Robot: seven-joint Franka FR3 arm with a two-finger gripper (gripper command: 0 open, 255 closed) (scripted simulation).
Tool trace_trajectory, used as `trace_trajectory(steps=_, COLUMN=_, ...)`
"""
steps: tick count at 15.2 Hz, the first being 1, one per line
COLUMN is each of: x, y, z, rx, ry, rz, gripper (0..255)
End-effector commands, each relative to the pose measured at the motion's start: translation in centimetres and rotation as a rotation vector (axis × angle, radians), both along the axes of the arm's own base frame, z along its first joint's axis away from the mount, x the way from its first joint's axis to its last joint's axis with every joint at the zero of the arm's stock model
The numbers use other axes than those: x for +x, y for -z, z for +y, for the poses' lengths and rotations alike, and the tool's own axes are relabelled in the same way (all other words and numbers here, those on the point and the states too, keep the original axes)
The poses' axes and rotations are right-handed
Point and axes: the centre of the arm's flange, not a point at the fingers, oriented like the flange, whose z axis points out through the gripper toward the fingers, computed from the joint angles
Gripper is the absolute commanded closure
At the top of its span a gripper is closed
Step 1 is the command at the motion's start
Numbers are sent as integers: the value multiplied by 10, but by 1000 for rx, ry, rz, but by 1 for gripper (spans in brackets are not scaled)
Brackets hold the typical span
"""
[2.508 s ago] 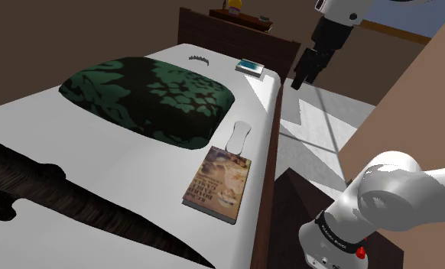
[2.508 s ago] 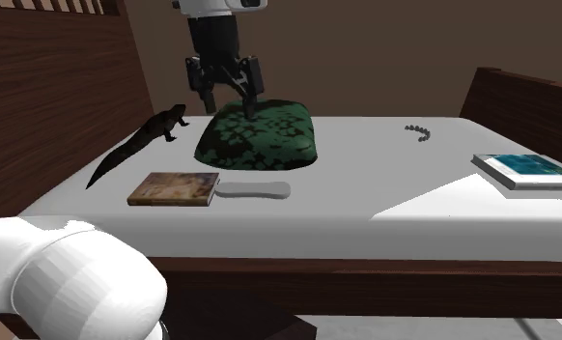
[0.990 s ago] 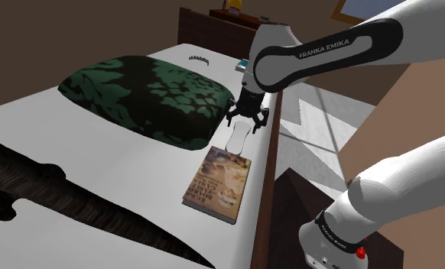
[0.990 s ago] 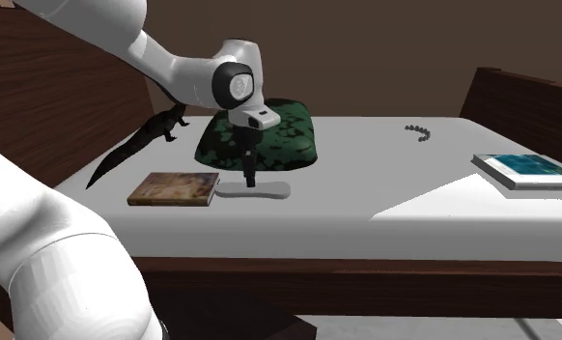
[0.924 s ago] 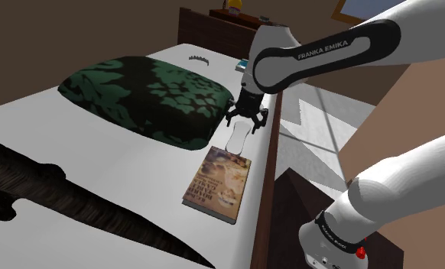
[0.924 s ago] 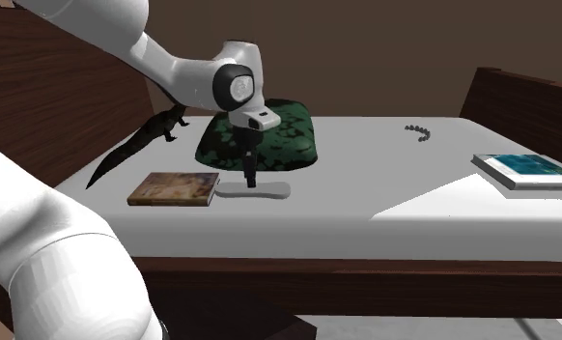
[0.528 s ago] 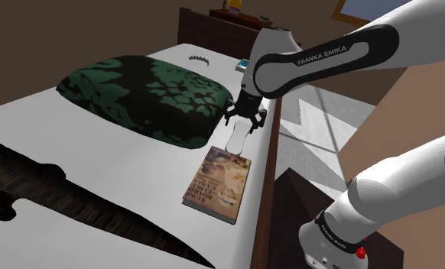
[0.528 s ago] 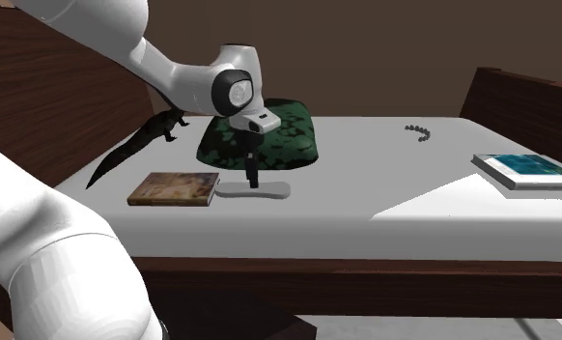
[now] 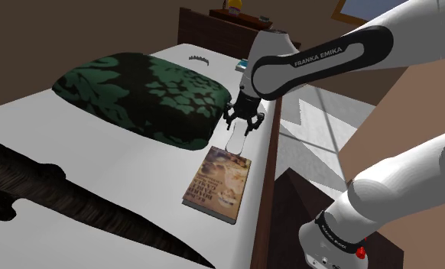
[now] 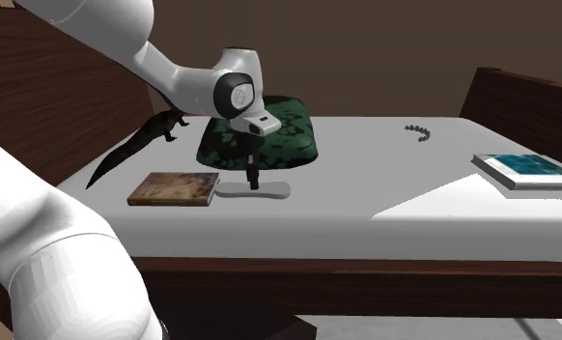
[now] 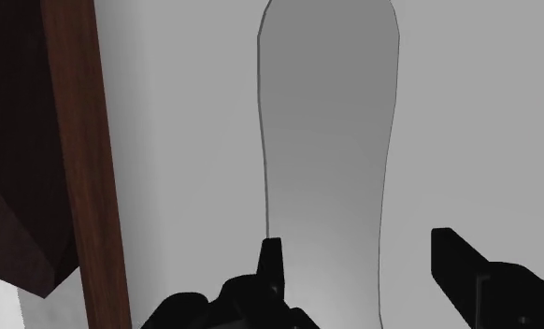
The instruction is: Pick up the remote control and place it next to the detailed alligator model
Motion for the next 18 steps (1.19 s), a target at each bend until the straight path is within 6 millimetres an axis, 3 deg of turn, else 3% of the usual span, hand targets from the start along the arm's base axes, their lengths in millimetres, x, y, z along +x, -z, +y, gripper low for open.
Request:
trace_trajectory(steps=1, x=-3, y=18, z=2, rx=7, ry=-4, rz=50, gripper=255)
trace_trajectory(steps=8, x=-6, y=21, z=0, rx=7, ry=-5, rz=50, gripper=255)
trace_trajectory(steps=15, x=-6, y=-15, z=0, rx=7, ry=-5, rz=50, gripper=255)
trace_trajectory(steps=16, x=-5, y=-10, z=0, rx=6, ry=-4, rz=48, gripper=255)
trace_trajectory(steps=17, x=-5, y=-10, z=0, rx=6, ry=-4, rz=48, gripper=0)
trace_trajectory(steps=18, x=-2, y=-15, z=-12, rx=13, ry=-4, rz=43, gripper=0)
